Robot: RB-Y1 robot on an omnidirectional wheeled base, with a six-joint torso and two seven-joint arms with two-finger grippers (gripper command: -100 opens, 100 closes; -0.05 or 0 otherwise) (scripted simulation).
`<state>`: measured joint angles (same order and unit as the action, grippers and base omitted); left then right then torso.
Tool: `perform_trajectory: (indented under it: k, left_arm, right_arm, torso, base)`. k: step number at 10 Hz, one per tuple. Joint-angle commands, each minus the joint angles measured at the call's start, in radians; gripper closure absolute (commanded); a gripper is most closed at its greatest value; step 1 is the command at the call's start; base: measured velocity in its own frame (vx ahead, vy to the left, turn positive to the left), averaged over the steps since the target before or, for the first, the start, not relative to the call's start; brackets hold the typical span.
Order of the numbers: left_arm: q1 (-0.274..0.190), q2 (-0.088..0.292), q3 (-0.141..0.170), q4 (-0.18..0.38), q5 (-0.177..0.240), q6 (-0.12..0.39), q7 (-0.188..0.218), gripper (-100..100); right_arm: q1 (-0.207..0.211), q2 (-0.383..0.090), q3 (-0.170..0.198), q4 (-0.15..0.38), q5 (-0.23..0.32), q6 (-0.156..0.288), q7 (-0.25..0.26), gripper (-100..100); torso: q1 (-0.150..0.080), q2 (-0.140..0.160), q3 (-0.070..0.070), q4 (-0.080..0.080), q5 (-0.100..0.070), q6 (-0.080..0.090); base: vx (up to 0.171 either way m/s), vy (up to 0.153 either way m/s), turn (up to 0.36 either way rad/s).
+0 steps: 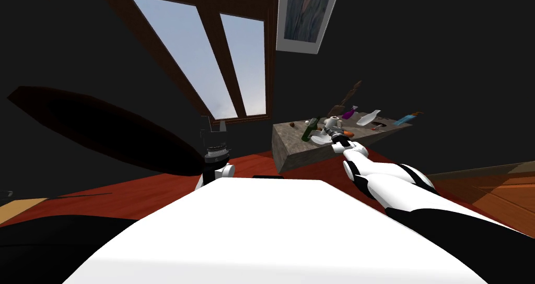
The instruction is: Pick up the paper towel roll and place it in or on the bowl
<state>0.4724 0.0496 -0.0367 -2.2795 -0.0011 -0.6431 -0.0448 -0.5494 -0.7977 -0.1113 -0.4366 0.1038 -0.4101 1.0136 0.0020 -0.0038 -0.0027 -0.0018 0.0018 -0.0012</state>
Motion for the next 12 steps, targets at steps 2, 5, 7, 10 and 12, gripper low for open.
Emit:
perform_trajectory:
  k: [2, 5, 7, 10, 12]
  left_arm:
    - [0.0, 0.0, 0.0, 0.0, 0.0, 0.0, 0.0, 0]
    - [0.0, 0.0, 0.0, 0.0, 0.0, 0.0, 0.0, 0]
    - [0.0, 0.0, 0.0, 0.0, 0.0, 0.0, 0.0, 0]
    - [0.0, 0.0, 0.0, 0.0, 0.0, 0.0, 0.0, 0]
    - [0.0, 0.0, 0.0, 0.0, 0.0, 0.0, 0.0, 0]
  right_arm:
    - [0.0, 0.0, 0.0, 0.0, 0.0, 0.0, 0.0, -100]
    - [-0.027, -0.025, 0.017, -0.001, 0.004, 0.036, -0.026, -100]
    - [-0.027, -0.025, 0.017, -0.001, 0.004, 0.036, -0.026, -100]
    - [-0.062, -0.059, 0.039, -0.002, 0.01, 0.084, -0.061, -100]
    - [-0.089, -0.084, 0.056, -0.003, 0.015, 0.121, -0.087, -100]
  torso:
    - [0.0, 0.0, 0.0, 0.0, 0.0, 0.0]
    - [0.0, 0.001, 0.0, 0.0, 0.0, 0.0]
    - [0.0, 0.005, 0.003, 0.001, 0.0, 0.0]
    - [-0.001, 0.006, 0.003, 0.001, 0.0, 0.0]
    - [-0.001, 0.005, 0.003, 0.001, 0.0, 0.0]
  base:
    - [0.0, 0.0, 0.0]
    - [-0.019, -0.003, 0.037]
    - [-0.062, -0.009, 0.045]
    - [-0.072, -0.016, 0.084]
    - [-0.068, -0.011, 0.074]
